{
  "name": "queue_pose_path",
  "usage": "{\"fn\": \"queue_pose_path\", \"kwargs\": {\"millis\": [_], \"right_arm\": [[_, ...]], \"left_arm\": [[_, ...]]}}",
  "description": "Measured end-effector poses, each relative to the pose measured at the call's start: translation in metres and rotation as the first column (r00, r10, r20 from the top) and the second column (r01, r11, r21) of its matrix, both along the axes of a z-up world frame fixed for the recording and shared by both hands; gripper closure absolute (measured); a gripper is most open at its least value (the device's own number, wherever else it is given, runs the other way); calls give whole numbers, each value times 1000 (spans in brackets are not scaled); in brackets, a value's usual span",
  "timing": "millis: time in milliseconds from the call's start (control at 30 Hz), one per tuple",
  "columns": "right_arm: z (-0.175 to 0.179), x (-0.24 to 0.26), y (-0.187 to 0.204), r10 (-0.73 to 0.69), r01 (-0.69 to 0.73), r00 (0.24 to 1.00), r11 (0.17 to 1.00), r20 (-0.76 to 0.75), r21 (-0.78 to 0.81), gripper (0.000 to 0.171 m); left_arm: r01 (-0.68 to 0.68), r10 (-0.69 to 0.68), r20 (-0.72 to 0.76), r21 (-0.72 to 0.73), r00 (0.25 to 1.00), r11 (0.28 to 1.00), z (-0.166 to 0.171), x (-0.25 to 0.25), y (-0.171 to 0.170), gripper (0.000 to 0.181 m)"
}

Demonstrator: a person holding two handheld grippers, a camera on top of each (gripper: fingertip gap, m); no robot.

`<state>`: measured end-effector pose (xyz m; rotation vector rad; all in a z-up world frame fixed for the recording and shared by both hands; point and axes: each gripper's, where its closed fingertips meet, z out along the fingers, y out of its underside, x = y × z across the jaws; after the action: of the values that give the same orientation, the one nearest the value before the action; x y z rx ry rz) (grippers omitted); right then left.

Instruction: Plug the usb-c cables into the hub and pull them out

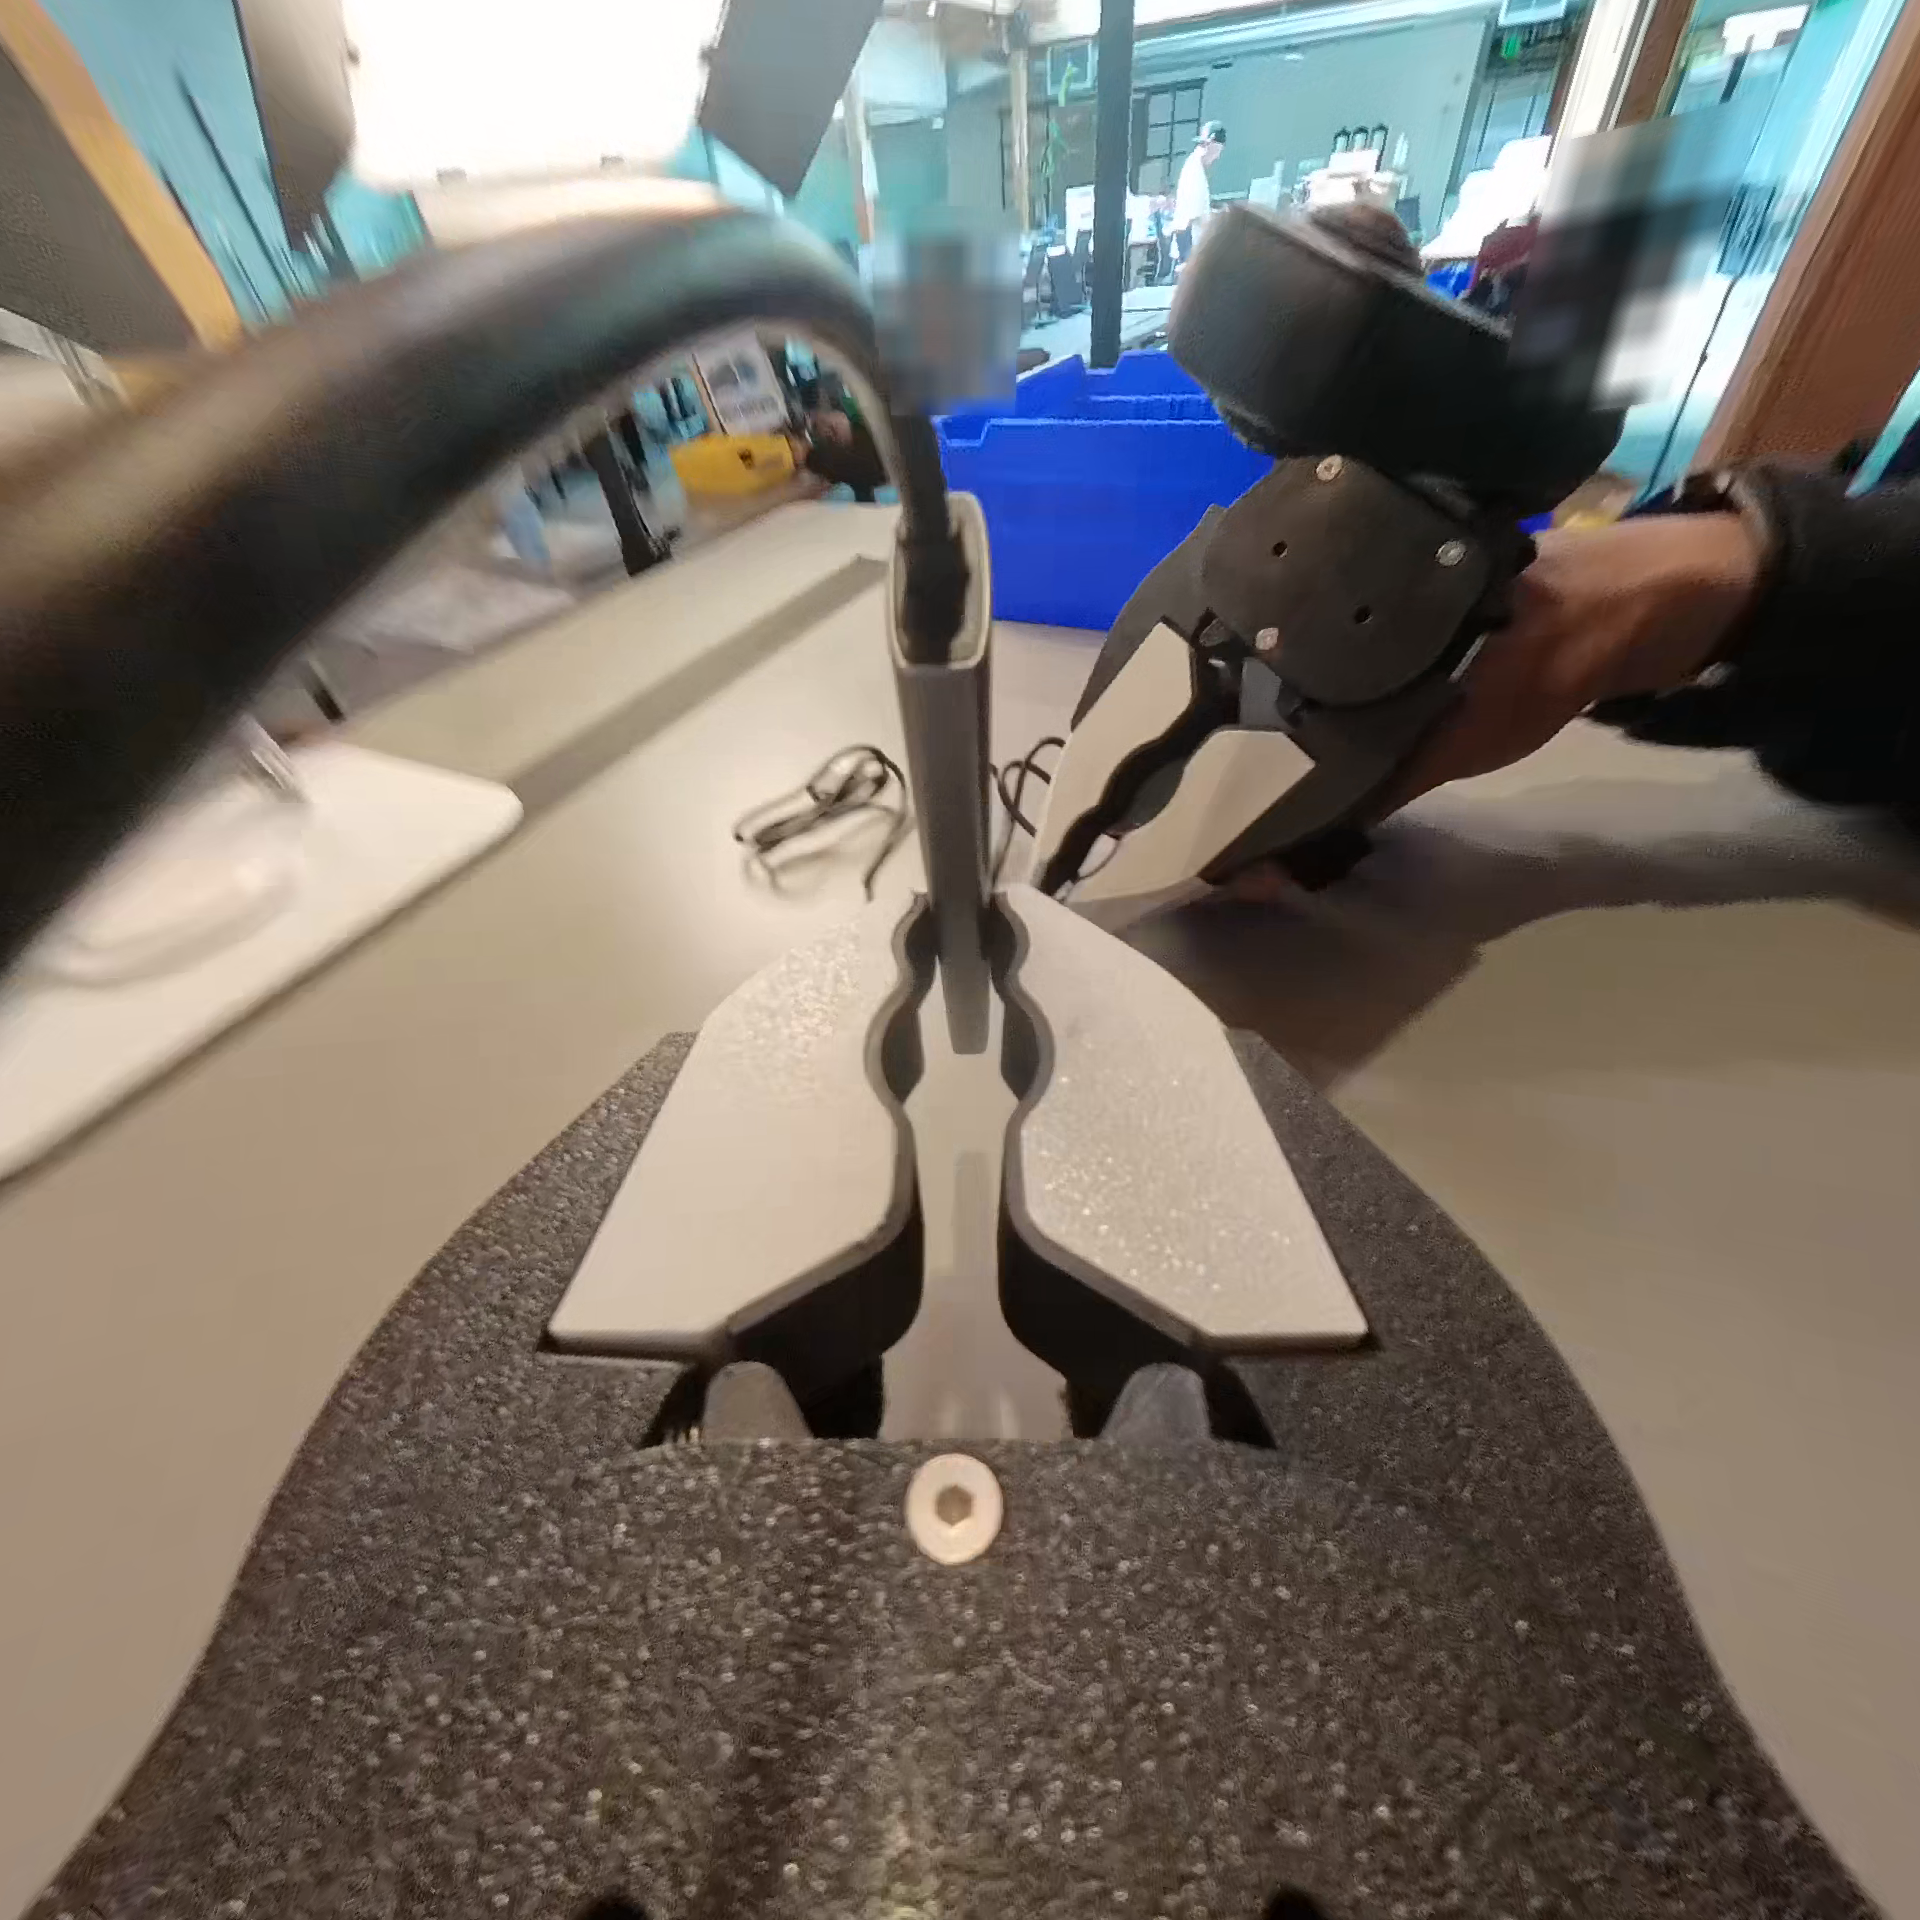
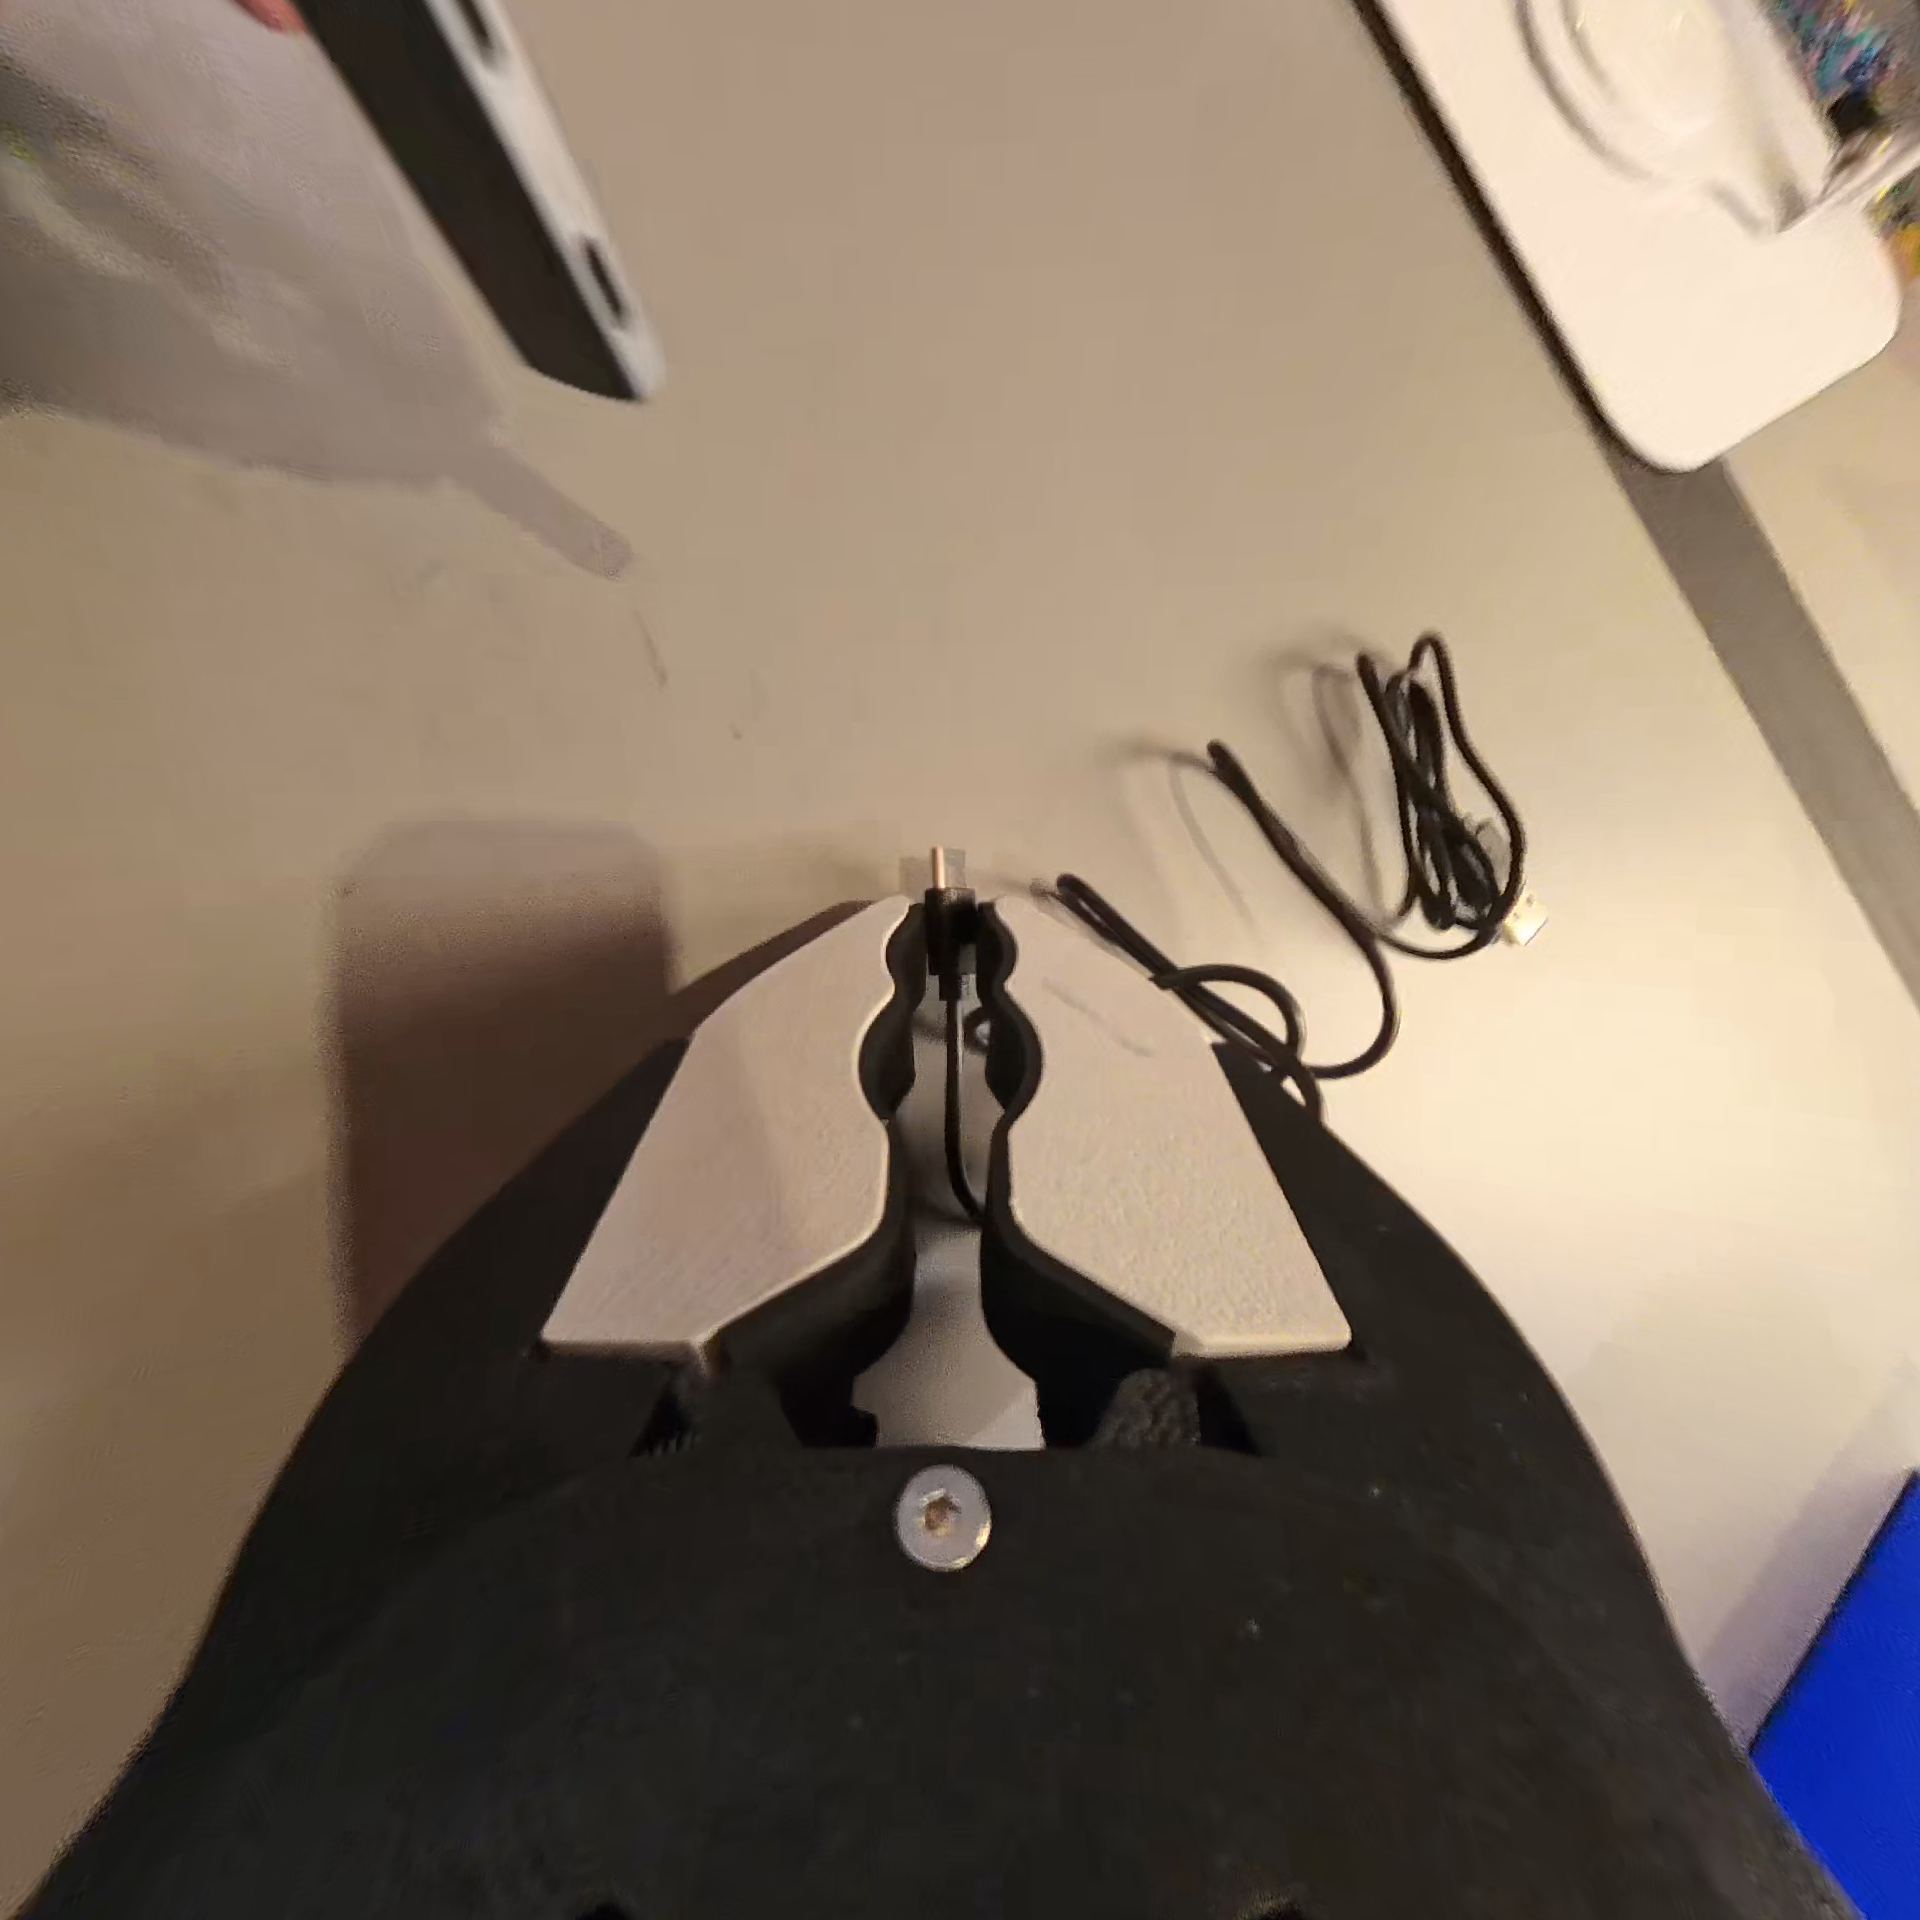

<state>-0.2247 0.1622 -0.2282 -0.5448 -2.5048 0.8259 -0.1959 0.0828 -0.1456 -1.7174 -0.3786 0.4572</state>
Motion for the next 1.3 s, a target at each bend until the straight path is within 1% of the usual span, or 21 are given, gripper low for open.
{"fn": "queue_pose_path", "kwargs": {"millis": [67, 167, 233, 333, 467, 600, 867, 1000, 1300], "right_arm": [[12, -3, -13, 28, -32, 996, 998, -82, -51, 162], [31, -5, -29, 67, -90, 971, 992, -230, -89, 162], [37, -3, -37, 85, -124, 946, 987, -313, -106, 162], [41, 3, -47, 117, -174, 914, 978, -389, -115, 162], [47, 8, -58, 158, -221, 864, 972, -479, -78, 162], [39, 13, -58, 196, -235, 838, 972, -509, -12, 162], [31, 24, -56, 252, -270, 832, 962, -495, 37, 162], [25, 28, -52, 283, -294, 836, 954, -470, 50, 162], [17, 33, -47, 337, -321, 827, 940, -451, 115, 162]], "left_arm": [[-13, 0, -194, -62, 981, 998, 4, -7, 4, 171], [-58, -6, -400, -149, 917, 987, 0, -12, 5, 171], [-94, -17, -474, -209, 880, 973, -7, -13, 3, 171], [-140, -53, -552, -301, 832, 943, -16, -14, 0, 171], [-155, -78, -574, -346, 815, 925, -22, -18, 4, 171], [-186, -113, -595, -417, 796, 890, -33, -20, 4, 171], [-219, -270, -634, -583, 725, 783, -55, -13, 15, 171], [-235, -303, -658, -599, 689, 766, -54, -8, 19, 171], [-274, -387, -675, -657, 628, 702, -61, -2, 25, 171]]}}
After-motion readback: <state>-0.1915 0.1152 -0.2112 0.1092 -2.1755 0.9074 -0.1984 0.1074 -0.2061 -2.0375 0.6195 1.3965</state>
